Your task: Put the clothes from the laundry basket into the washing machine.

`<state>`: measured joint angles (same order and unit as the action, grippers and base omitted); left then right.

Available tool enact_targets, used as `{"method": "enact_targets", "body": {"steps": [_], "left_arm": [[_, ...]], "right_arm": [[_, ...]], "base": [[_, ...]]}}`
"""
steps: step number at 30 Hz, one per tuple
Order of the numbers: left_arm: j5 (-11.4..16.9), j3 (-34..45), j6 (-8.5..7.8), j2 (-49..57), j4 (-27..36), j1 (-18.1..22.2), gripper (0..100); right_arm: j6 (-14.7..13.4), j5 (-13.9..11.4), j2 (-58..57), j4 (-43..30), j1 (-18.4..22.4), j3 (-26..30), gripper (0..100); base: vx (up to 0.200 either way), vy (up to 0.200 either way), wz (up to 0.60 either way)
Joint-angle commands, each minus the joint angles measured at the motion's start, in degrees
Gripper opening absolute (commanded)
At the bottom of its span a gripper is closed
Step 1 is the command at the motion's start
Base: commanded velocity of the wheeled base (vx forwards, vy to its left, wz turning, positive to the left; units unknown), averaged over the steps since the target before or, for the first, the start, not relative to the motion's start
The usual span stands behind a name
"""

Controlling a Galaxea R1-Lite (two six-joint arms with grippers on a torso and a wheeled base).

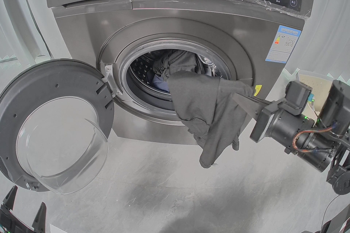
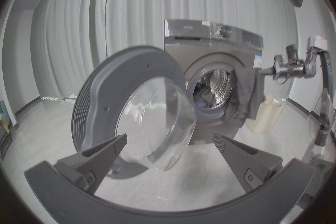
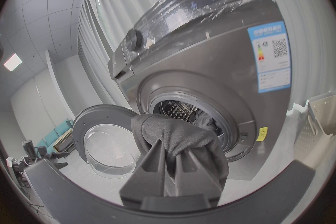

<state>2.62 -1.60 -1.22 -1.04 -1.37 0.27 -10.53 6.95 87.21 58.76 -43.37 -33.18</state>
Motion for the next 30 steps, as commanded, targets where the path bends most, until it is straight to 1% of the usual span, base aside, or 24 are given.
{"method": "enact_targets", "body": {"steps": [1, 3, 5, 7, 10, 11, 12, 13, 14, 15, 16, 17, 18, 22, 23, 24, 25, 26, 28, 30], "left_arm": [[9.7, -11.3, 0.16, -4.9, -2.3, 0.6, 100], [15.5, -11.2, -0.01, -9.7, -2.1, 0.6, 100], [20.1, -10.3, -0.19, -17.2, -2.8, 0.7, 100], [23.1, -10.2, -0.80, -23.1, -4.7, 0.2, 100], [25.3, -10.2, -2.82, -32.1, -9.7, -1.4, 100], [25.3, -10.2, -2.82, -32.1, -9.7, -1.4, 100], [25.6, -10.2, -3.70, -38.3, -14.5, -3.3, 100], [25.6, -10.1, -3.79, -42.6, -18.1, -5.2, 100], [25.6, -10.1, -3.70, -43.0, -18.4, -5.5, 100], [25.5, -10.1, -3.44, -47.2, -21.9, -8.5, 100], [25.4, -10.1, -3.26, -49.9, -24.1, -11.0, 100], [25.3, -10.0, -3.00, -52.1, -25.9, -12.9, 100], [25.2, -9.8, -3.09, -54.6, -27.7, -14.9, 100], [23.9, -9.9, -2.91, -63.8, -33.4, -20.4, 100], [23.9, -9.9, -2.91, -63.8, -33.4, -20.4, 100], [23.7, -10.2, -2.91, -68.0, -36.3, -21.8, 100], [23.7, -10.2, -2.91, -68.0, -36.3, -21.8, 100], [23.7, -10.4, -2.82, -73.5, -40.9, -22.7, 100], [23.7, -10.5, -2.65, -76.3, -43.7, -23.0, 100], [23.7, -10.5, -2.38, -81.2, -48.7, -24.4, 100]], "right_arm": [[-0.3, 2.0, 10.9, 6.0, -2.9, -3.9, 0], [-0.4, 2.5, 12.5, 6.5, -3.7, -5.8, 0], [-0.4, 2.6, 14.0, 7.9, -3.9, -7.7, 0], [-0.4, 2.6, 15.2, 9.4, -3.9, -8.8, 0], [-0.3, 2.5, 16.5, 11.1, -4.0, -10.3, 0], [-0.3, 2.5, 16.5, 11.1, -4.0, -10.3, 0], [-0.3, 2.6, 17.4, 11.9, -4.0, -11.2, 0], [-0.3, 2.6, 17.6, 12.3, -4.0, -11.6, 0], [-0.3, 2.6, 17.6, 12.3, -4.0, -11.6, 0], [-0.3, 2.6, 18.0, 12.5, -4.1, -12.2, 0], [-0.3, 2.6, 18.3, 12.5, -4.1, -12.3, 0], [-0.3, 2.6, 18.4, 12.5, -4.1, -12.3, 0], [-0.1, 2.6, 18.5, 12.5, -4.1, -12.3, 0], [-0.1, 2.6, 19.3, 12.6, -4.1, -12.7, 0], [-0.1, 2.6, 19.3, 12.6, -4.1, -12.7, 0], [-0.1, 2.6, 19.5, 12.6, -4.0, -12.8, 0], [-0.1, 2.6, 19.5, 12.6, -4.0, -12.8, 0], [-0.1, 2.6, 19.5, 12.6, -4.0, -13.0, 0], [-0.1, 2.6, 19.5, 12.6, -4.1, -13.0, 0], [-0.1, 2.6, 19.5, 12.6, -4.0, -13.0, 0]], "base": [[0.000, 0.000, 0.00], [0.000, 0.000, 0.00], [0.000, 0.000, 0.00], [0.000, 0.000, 0.00], [0.000, 0.000, 0.00], [0.000, 0.000, 0.00], [0.000, 0.000, 0.00], [0.000, 0.000, 0.00], [0.000, 0.000, 0.00], [0.000, 0.000, 0.00], [0.000, 0.000, 0.00], [0.000, 0.000, 0.00], [0.000, 0.000, 0.00], [0.000, 0.000, 0.00], [0.000, 0.000, 0.00], [0.000, 0.000, 0.00], [0.000, 0.000, 0.00], [0.000, 0.000, 0.00], [0.000, 0.000, 0.00], [0.000, 0.000, 0.00]]}}
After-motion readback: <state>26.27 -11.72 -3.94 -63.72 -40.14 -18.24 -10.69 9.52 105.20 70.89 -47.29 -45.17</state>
